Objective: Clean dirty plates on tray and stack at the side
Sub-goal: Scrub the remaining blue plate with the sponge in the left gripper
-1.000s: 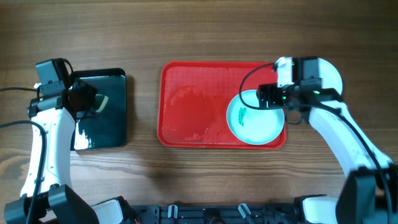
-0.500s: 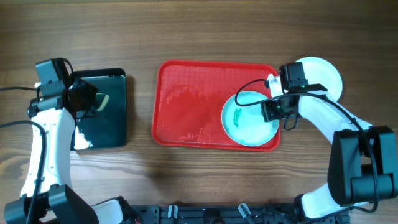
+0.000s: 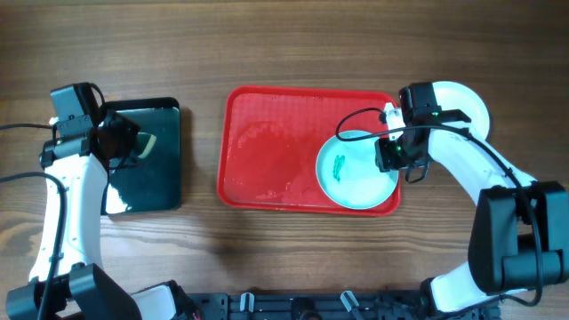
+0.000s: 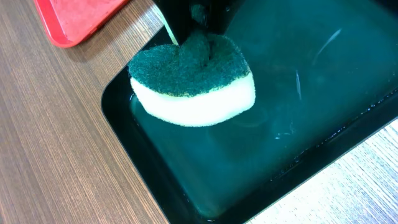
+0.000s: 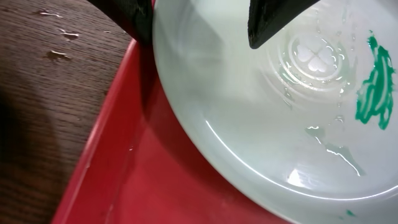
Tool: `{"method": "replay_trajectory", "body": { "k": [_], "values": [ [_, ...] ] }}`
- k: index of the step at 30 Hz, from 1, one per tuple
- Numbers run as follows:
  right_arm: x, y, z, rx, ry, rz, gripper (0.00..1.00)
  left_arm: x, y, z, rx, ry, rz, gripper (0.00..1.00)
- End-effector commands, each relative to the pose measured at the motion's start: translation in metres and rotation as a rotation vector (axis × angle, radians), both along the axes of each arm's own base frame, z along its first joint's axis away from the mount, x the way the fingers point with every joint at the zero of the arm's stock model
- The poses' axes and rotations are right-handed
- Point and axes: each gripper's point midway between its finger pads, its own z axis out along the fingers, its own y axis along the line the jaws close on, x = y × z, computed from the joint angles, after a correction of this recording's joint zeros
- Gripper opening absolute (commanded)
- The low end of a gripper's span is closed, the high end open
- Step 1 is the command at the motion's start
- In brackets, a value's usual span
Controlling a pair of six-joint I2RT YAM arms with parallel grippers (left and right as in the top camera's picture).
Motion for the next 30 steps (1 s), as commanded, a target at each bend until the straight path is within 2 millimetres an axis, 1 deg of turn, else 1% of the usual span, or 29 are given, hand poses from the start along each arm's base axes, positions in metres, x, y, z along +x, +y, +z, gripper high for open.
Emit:
{"method": "replay_trajectory", "body": {
  "k": [1, 2, 4, 5, 6, 8, 9, 10, 12, 13, 15, 17, 18, 19, 21, 22, 23, 25, 26, 27, 28, 29, 30],
  "values": [
    [-0.009, 0.002, -0.007, 0.007, 0.036, -0.005, 0.48, 0.002, -0.001, 0.000, -0.011, -0.007, -0.001, 0.04],
    [-0.011, 0.005, -0.006, 0.030, 0.048, -0.010, 0.41, 0.002, -0.001, 0.000, -0.011, -0.007, -0.001, 0.04],
    [-0.016, 0.020, -0.004, 0.119, 0.075, -0.037, 0.35, 0.003, -0.003, 0.000, -0.024, -0.011, -0.010, 0.04],
    [-0.017, 0.022, -0.005, 0.134, 0.089, -0.070, 0.32, 0.004, -0.006, 0.000, -0.035, -0.018, -0.017, 0.04],
    [-0.020, 0.022, -0.009, 0.134, 0.102, -0.093, 0.31, 0.005, -0.009, 0.001, -0.050, -0.023, -0.027, 0.04],
    [-0.030, 0.022, -0.019, 0.129, 0.142, -0.123, 0.32, 0.009, -0.020, 0.003, -0.074, -0.044, -0.116, 0.04],
    [-0.039, 0.022, -0.028, 0.124, 0.184, -0.152, 0.33, 0.014, -0.031, 0.006, -0.103, -0.072, -0.193, 0.04],
    [-0.042, 0.021, -0.033, 0.121, 0.205, -0.169, 0.29, 0.017, -0.040, 0.009, -0.117, -0.091, -0.239, 0.04],
    [-0.040, 0.023, -0.037, 0.125, 0.207, -0.187, 0.25, 0.021, -0.052, 0.010, -0.122, -0.100, -0.275, 0.04],
    [-0.034, 0.024, -0.037, 0.132, 0.189, -0.197, 0.22, 0.023, -0.063, 0.010, -0.122, -0.100, -0.307, 0.04],
    [-0.025, 0.032, -0.034, 0.184, 0.163, -0.217, 0.14, 0.025, -0.086, 0.010, -0.125, -0.098, -0.370, 0.04],
    [-0.018, 0.044, -0.032, 0.221, 0.134, -0.197, 0.04, 0.027, -0.120, 0.011, -0.128, -0.101, -0.462, 0.04],
    [-0.016, 0.049, -0.032, 0.225, 0.122, -0.188, 0.04, 0.029, -0.138, 0.011, -0.127, -0.108, -0.514, 0.04],
    [-0.011, 0.059, -0.031, 0.232, 0.091, -0.158, 0.04, 0.031, -0.161, 0.010, -0.128, -0.115, -0.574, 0.04],
    [0.003, 0.079, -0.028, 0.261, 0.026, -0.150, 0.04, 0.034, -0.194, 0.005, -0.131, -0.125, -0.663, 0.04],
    [0.011, 0.091, -0.024, 0.282, -0.010, -0.151, 0.04, 0.035, -0.216, -0.002, -0.136, -0.126, -0.715, 0.04],
    [0.017, 0.101, -0.022, 0.299, -0.040, -0.145, 0.04, 0.035, -0.229, -0.007, -0.138, -0.124, -0.747, 0.04],
    [0.024, 0.121, -0.016, 0.332, -0.085, -0.136, 0.04, 0.031, -0.267, -0.030, -0.178, -0.086, -0.790, 0.04],
    [0.025, 0.126, -0.016, 0.333, -0.092, -0.143, 0.04, 0.029, -0.277, -0.036, -0.181, -0.076, -0.812, 0.04],
    [0.025, 0.127, -0.017, 0.313, -0.101, -0.164, 0.04, 0.027, -0.288, -0.043, -0.183, -0.065, -0.837, 0.04],
    [0.026, 0.125, -0.019, 0.273, -0.117, -0.181, 0.04, 0.021, -0.303, -0.054, -0.187, -0.046, -0.873, 0.04],
    [0.027, 0.123, -0.019, 0.261, -0.123, -0.182, 0.04, 0.016, -0.313, -0.063, -0.200, -0.022, -0.871, 0.04],
    [0.027, 0.124, -0.019, 0.262, -0.122, -0.184, 0.04, 0.013, -0.317, -0.069, -0.210, -0.004, -0.857, 0.04]
  ]
}}
